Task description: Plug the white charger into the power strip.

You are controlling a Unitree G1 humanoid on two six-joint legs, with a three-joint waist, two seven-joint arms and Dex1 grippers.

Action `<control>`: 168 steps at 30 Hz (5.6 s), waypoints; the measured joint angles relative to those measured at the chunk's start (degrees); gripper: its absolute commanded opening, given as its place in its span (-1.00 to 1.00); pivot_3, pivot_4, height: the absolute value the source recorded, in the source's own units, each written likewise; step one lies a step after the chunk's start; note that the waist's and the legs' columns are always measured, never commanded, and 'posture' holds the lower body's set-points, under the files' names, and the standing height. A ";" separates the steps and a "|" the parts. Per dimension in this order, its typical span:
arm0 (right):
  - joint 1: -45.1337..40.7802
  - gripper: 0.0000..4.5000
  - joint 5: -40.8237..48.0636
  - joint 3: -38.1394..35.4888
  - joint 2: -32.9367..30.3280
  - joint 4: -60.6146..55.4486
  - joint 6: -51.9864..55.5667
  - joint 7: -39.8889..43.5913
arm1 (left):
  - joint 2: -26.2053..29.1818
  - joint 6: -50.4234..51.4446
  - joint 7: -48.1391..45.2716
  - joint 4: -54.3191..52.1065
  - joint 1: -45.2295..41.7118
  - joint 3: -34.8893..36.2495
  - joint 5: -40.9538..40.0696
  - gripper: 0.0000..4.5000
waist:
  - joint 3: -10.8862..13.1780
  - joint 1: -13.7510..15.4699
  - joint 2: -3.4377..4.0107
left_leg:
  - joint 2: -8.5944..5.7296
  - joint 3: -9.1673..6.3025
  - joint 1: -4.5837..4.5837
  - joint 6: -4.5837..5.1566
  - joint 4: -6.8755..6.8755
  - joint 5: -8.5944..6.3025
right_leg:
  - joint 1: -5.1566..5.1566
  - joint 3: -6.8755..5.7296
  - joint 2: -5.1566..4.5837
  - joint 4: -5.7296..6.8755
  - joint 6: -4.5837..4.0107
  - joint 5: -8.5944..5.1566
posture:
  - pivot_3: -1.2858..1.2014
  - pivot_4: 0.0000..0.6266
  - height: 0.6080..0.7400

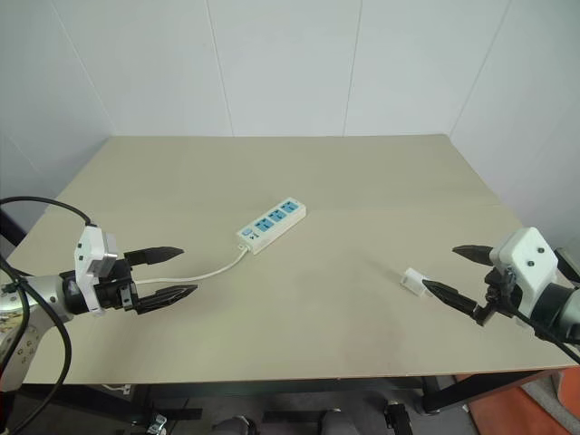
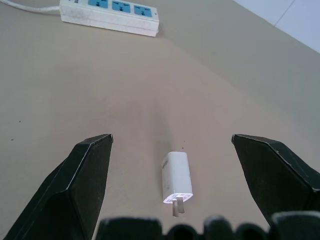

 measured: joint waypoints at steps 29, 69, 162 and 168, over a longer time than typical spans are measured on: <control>-0.22 1.00 0.13 0.24 0.24 -0.99 0.00 -0.93 | -1.61 -0.59 2.88 0.24 -1.68 -0.42 1.46 0.96 | 0.02 0.01 -0.03 | 0.00 0.07 -0.09 -0.01 -0.01 0.00 | -0.13 0.06 0.00 0.00 0.05 0.03 | 0.03 -0.52 1.00; -14.14 1.00 0.66 10.76 2.54 -1.22 -1.08 -3.58 | -33.64 -35.07 20.63 76.01 -44.77 -15.27 27.65 0.96 | 0.04 1.25 -0.12 | -0.07 0.05 -0.60 -0.01 0.13 0.01 | -0.51 0.17 0.11 -0.10 0.67 0.52 | 0.03 -0.52 1.00; -57.05 1.00 -26.09 65.56 -3.94 36.79 28.48 12.63 | -29.34 -22.01 -11.21 36.93 -25.25 -31.13 26.85 0.47 | -0.18 1.21 0.05 | -0.01 0.11 -0.67 0.00 0.30 0.01 | -0.65 0.21 0.14 -0.02 0.56 0.57 | 0.03 -0.52 1.00; -61.01 1.00 -31.25 66.32 0.27 46.46 23.60 14.04 | -29.01 -21.18 -11.09 35.29 -24.18 -31.42 26.75 0.47 | -0.19 1.14 0.05 | -0.01 0.11 -0.65 0.00 0.30 0.01 | -0.64 0.21 0.14 -0.02 0.54 0.58 | 0.03 -0.52 1.00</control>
